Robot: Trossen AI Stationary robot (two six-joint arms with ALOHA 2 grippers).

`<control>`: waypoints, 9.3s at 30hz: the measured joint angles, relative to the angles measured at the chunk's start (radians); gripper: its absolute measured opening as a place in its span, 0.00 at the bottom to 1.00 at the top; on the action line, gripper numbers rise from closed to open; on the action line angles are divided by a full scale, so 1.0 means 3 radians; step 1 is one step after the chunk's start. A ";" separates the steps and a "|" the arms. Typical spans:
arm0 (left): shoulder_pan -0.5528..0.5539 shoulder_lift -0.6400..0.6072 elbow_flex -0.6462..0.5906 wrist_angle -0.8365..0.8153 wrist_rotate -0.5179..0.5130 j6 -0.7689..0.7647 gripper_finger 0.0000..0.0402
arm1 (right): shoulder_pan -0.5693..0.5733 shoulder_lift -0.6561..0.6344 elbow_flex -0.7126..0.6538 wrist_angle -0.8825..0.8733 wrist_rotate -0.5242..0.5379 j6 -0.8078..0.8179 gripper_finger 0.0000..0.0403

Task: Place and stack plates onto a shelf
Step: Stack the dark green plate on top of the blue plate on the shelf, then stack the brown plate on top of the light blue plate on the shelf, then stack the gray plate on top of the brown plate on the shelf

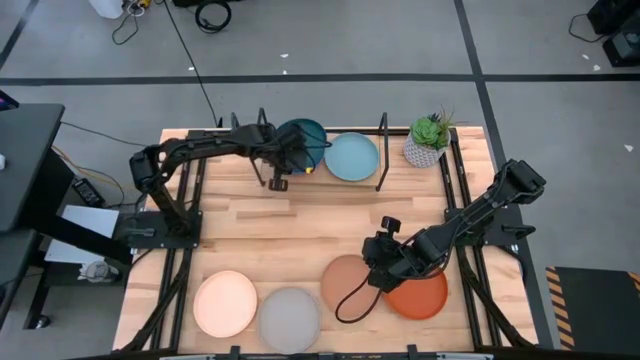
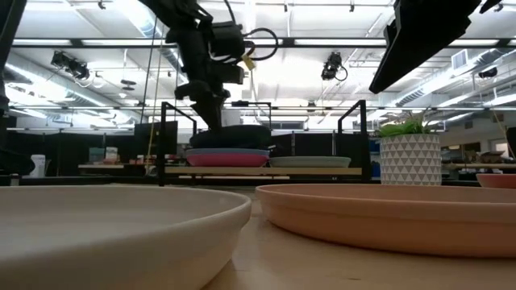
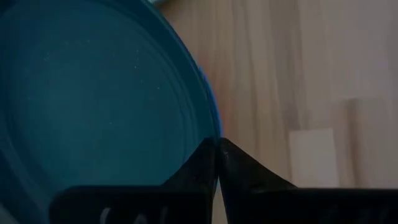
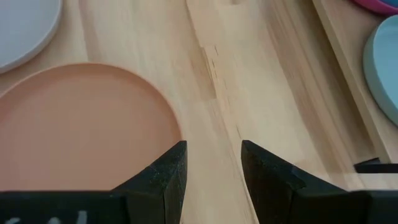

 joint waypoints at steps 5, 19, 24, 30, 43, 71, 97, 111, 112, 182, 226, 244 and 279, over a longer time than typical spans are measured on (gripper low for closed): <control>-0.0023 0.0050 -0.0001 0.0047 -0.0048 -0.0079 0.10 | 0.0000 0.0000 0.0000 -0.0006 -0.0024 0.0010 0.39; -0.0489 -0.0004 0.0000 -0.0048 -0.0145 -0.0457 0.35 | -0.0001 0.0000 0.0000 -0.0058 0.0061 -0.0189 0.39; -0.0899 -0.0004 0.0000 -0.0303 -0.0111 -0.0843 0.35 | 0.0000 0.0000 0.0000 -0.0053 0.0057 -0.0464 0.39; -0.1293 -0.0004 0.0000 -0.0336 -0.0072 -0.1222 0.35 | -0.0008 0.0000 -0.0096 0.0087 -0.0207 -0.0769 0.39; -0.2023 -0.0004 0.0000 -0.0407 -0.0240 -0.1514 0.35 | -0.0369 0.0004 -0.0571 0.0763 -0.1020 -0.1252 0.39; -0.1475 -0.0288 -0.0595 0.0731 -0.0009 -0.0405 0.35 | 0.0597 0.0601 -0.0139 0.1361 -0.1032 -0.0692 0.39; -0.1625 -0.0794 -0.0582 0.0822 0.0030 -0.0576 0.35 | 0.0570 0.1266 0.0444 0.0357 -0.1271 -0.1140 0.04; -0.2187 -0.0792 -0.0582 0.0924 -0.0245 -0.1524 0.35 | 0.0084 0.0620 0.0408 -0.0058 -0.0607 -0.2186 0.04; -0.2238 -0.0792 -0.0582 0.0934 -0.0299 -0.1588 0.35 | 0.0012 0.0553 0.0385 -0.0021 -0.0558 -0.2297 0.04; -0.2729 -0.0787 -0.0584 0.0835 -0.0534 -0.2770 0.35 | -0.2745 -0.0120 -0.0464 0.1294 -0.1105 -0.3668 0.22; -0.2707 -0.0787 -0.0584 0.0812 -0.0570 -0.2361 0.35 | -0.2949 -0.0094 -0.0552 0.1567 -0.1521 -0.3242 0.22; -0.3124 -0.0568 -0.0868 0.0828 -0.0372 -0.2886 0.35 | -0.2172 -0.0116 -0.0546 0.1367 -0.2145 -0.2901 0.22; -0.4538 0.0467 -0.0922 0.2076 -0.0601 -0.4806 0.35 | -0.1923 -0.0114 -0.0546 0.2543 -0.0770 -0.3751 0.22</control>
